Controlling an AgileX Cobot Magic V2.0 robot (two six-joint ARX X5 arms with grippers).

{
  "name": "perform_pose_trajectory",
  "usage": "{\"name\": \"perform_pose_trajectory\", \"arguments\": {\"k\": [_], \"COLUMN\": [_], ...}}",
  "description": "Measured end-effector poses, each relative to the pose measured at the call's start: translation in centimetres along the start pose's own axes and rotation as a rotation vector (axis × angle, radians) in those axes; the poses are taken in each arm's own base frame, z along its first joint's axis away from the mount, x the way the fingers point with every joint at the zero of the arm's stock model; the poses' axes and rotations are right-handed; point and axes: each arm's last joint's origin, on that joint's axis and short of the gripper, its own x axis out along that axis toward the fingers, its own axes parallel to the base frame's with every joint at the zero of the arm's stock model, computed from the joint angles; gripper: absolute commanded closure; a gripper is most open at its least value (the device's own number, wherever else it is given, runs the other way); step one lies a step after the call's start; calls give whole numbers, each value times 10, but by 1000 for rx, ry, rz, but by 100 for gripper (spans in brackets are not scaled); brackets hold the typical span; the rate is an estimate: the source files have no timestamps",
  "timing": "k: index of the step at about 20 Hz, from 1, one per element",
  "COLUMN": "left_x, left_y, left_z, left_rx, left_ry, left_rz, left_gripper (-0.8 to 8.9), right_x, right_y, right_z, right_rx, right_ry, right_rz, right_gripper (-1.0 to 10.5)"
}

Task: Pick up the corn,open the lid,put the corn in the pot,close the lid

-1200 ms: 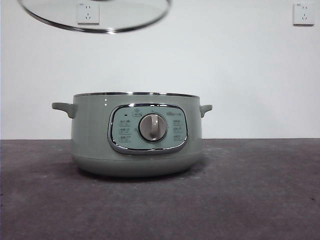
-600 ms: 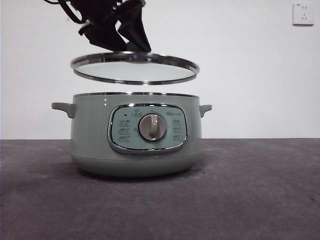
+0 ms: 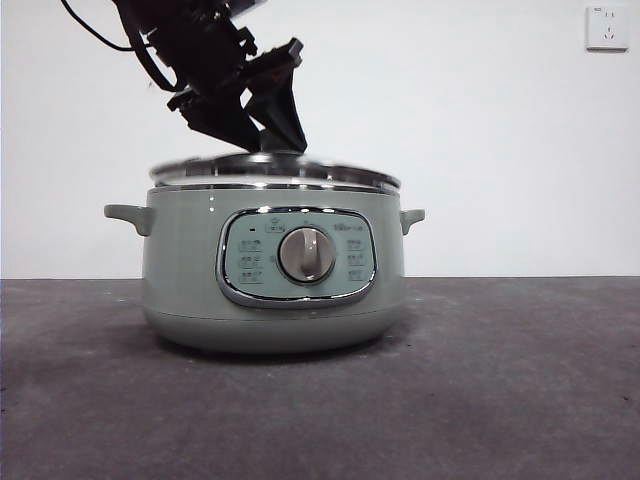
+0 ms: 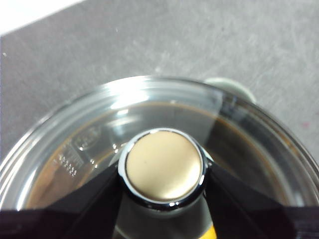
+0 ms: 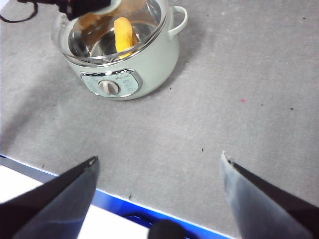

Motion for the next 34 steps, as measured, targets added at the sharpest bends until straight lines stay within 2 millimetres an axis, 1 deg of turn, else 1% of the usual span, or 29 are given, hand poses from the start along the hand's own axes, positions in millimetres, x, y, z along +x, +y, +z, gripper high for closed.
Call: {"name": "perform_pose_trajectory", "arguments": {"k": [15,16,17,19,20,24,26,28,30,34], "left_x": [-1,-1,-1,-2,-2,-5,-9,-18,-35,-90], "left_y": [0,0,0,1,2,6,8,7,5,-4], "left_z": [-3,-3,-2,-3,-3,-2,2,13,26,47], "left_rx": [-2,-2,-3,-7,-8,-34,-46,-46,-47,-59], "left_ry": [51,54,55,57,57,77,95,85,88,132], "left_rz": [15,15,15,16,15,18,24,21,2,-36], "left_gripper": [812,794,716,453,388,377,377,377,377,377], "right_x": [0,0,0,0,0,0,0,0,0,0], "right_y": [0,0,0,0,0,0,0,0,0,1], "right_z": [0,0,0,0,0,0,0,0,0,0], "right_rx": [0,0,0,0,0,0,-1,-1,-9,-46], "right_ry": [-3,-3,-3,-3,-3,-3,-3,-3,-2,10], "right_rz": [-6,-6,-6,-6,-6,-6,-6,-6,-4,22], "right_gripper": [538,538,538,538,538,538,538,538,538,538]}}
